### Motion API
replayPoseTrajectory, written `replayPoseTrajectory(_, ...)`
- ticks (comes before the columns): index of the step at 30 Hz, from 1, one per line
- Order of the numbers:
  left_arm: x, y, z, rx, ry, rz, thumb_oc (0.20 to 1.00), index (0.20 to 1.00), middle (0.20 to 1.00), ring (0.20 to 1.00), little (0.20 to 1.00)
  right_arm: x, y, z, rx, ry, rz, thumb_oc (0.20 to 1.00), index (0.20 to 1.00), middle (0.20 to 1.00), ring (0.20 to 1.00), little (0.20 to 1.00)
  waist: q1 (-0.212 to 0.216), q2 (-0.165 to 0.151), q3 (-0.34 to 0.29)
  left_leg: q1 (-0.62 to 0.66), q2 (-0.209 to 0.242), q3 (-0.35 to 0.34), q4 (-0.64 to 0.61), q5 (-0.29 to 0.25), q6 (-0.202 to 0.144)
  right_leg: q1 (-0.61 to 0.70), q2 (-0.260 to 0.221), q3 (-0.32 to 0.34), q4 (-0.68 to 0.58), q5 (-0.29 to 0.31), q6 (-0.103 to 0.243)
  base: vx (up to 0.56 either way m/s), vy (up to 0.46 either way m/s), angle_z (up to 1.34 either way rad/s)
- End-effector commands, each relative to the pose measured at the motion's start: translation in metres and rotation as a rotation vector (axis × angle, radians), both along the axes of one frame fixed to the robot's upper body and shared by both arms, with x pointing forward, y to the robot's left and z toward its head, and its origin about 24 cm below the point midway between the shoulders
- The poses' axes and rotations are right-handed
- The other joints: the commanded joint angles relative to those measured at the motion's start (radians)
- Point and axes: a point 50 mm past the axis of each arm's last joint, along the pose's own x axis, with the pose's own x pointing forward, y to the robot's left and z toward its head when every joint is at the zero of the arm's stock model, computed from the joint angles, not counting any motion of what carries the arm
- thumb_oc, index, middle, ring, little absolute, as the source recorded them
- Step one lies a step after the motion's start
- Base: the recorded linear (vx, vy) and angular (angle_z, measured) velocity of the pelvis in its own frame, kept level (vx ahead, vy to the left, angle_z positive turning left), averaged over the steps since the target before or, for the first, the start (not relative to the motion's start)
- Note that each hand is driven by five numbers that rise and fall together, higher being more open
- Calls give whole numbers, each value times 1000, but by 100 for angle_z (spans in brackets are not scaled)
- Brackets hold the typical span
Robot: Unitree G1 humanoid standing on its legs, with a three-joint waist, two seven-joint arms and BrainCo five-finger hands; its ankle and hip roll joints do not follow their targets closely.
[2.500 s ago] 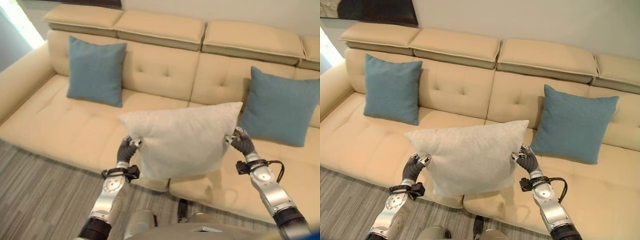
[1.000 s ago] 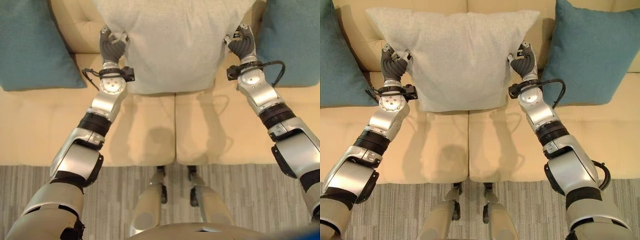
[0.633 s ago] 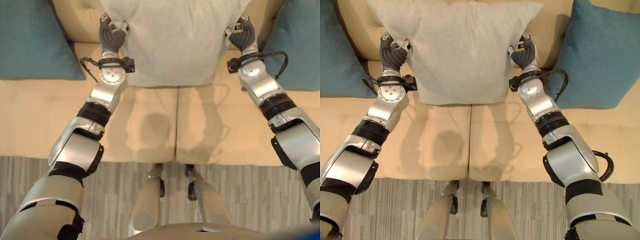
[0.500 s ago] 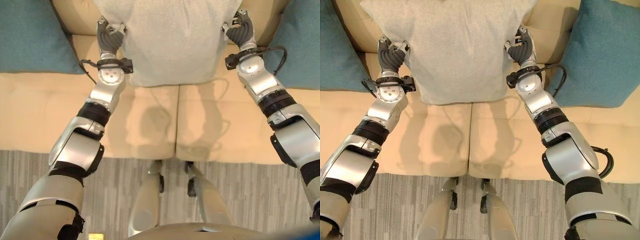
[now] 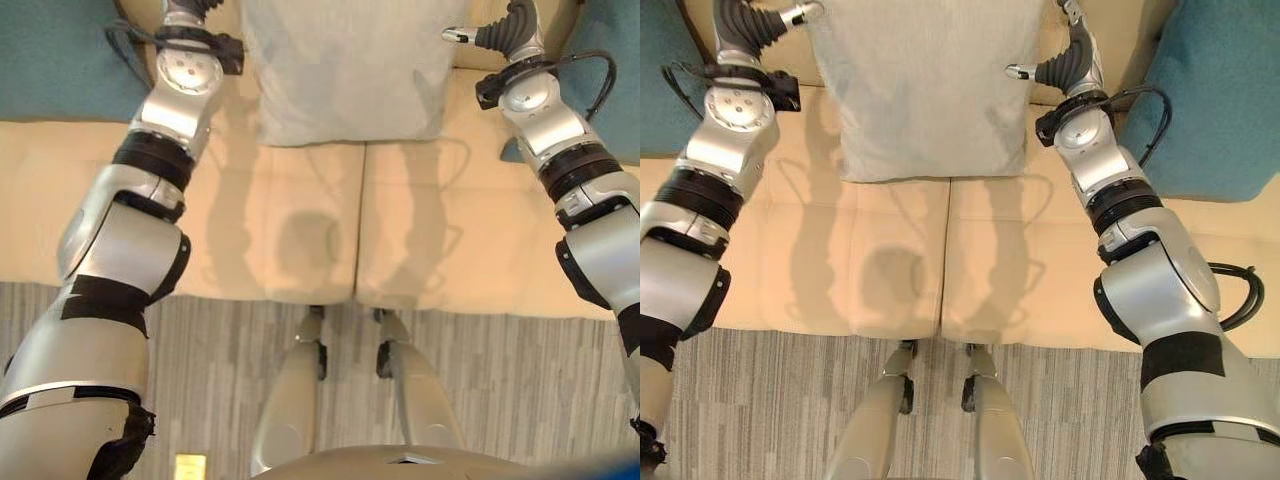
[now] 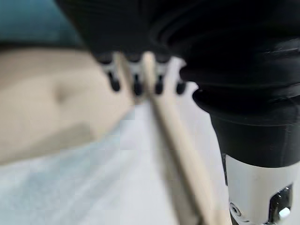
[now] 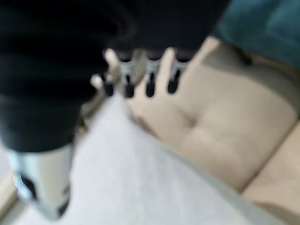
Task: Pick up all the scattered cushions and arrange them neatly on the sofa.
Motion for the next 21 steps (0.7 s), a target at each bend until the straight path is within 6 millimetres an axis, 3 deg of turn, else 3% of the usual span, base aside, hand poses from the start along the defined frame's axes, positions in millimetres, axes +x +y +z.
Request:
replayPoseTrajectory(1,-11,10,29,-20,-103,-6,1000,1000,1000,1000,1000,-10,-24,32,53,-100,-30,1000,1000,1000,1000,1000,14,-1,-23,85,14,47,-57,-27,-65,82,-37,-7,-57,28,136,-14,17,-9)
replayPoseTrajectory(3,-17,14,28,-16,-134,-24,1000,1000,1000,1000,1000,-14,-27,31,64,-119,-11,1000,1000,1000,1000,1000,14,0,-21,103,12,50,-59,-32,-65,98,-36,-6,-57,26,134,-20,14,-5)
replayPoseTrajectory(6,-29,21,6,-8,-159,-68,1000,1000,1000,1000,1000,-21,-28,15,44,-130,48,1000,1000,1000,1000,1000,11,0,-24,141,12,57,-63,-42,-63,128,-34,-6,-57,18,131,-3,16,-7)
replayPoseTrajectory(7,-44,28,-32,-5,-138,-116,1000,1000,1000,1000,1000,-34,-37,-16,11,-102,92,1000,1000,1000,1000,1000,5,-1,-33,180,12,60,-67,-52,-63,163,-35,-7,-57,8,130,19,16,-3)
replayPoseTrajectory(9,-58,32,-66,-16,-100,-150,1000,1000,1000,1000,1000,-47,-50,-51,5,-44,110,1000,1000,1000,1000,1000,2,-1,-38,205,11,63,-67,-61,-62,186,-36,-10,-57,1,130,39,8,-3)
replayPoseTrajectory(13,-85,54,-152,-54,118,-112,1000,1000,1000,1000,1000,-79,-79,-142,61,176,70,1000,1000,1000,1000,1000,-2,-4,-69,271,16,68,-67,-81,-57,249,-39,-22,-57,-24,132,72,-5,4)
replayPoseTrajectory(14,-101,63,-191,-80,248,-107,1000,1000,1000,1000,1000,-96,-91,-179,31,314,44,1000,1000,1000,1000,1000,-1,-7,-85,306,14,67,-67,-92,-53,282,-39,-23,-57,-35,129,65,-6,0)
replayPoseTrajectory(16,-102,63,-192,-80,252,-107,1000,1000,1000,1000,1000,-97,-91,-180,30,318,44,1000,1000,1000,1000,1000,-1,-6,-86,310,15,67,-67,-93,-53,286,-39,-23,-57,-36,129,47,1,-7)
replayPoseTrajectory(17,-124,72,-242,-122,430,-75,1000,1000,1000,1000,1000,-121,-100,-224,59,461,21,1000,1000,1000,1000,1000,-1,-8,-98,356,11,70,-61,-109,-47,333,-38,-22,-57,-49,129,46,12,-9)
replayPoseTrajectory(20,-158,88,-303,-191,666,3,1000,1000,1000,1000,1000,-149,-113,-270,90,626,-50,1000,1000,1000,1000,1000,-4,-8,-125,403,11,77,-52,-122,-45,380,-37,-23,-57,-56,130,36,18,-12)
replayPoseTrajectory(21,-158,88,-303,-191,666,3,1000,1000,1000,1000,1000,-149,-113,-270,90,626,-50,1000,1000,1000,1000,1000,-5,-9,-127,401,10,77,-52,-119,-45,377,-38,-22,-57,-55,130,7,15,-14)
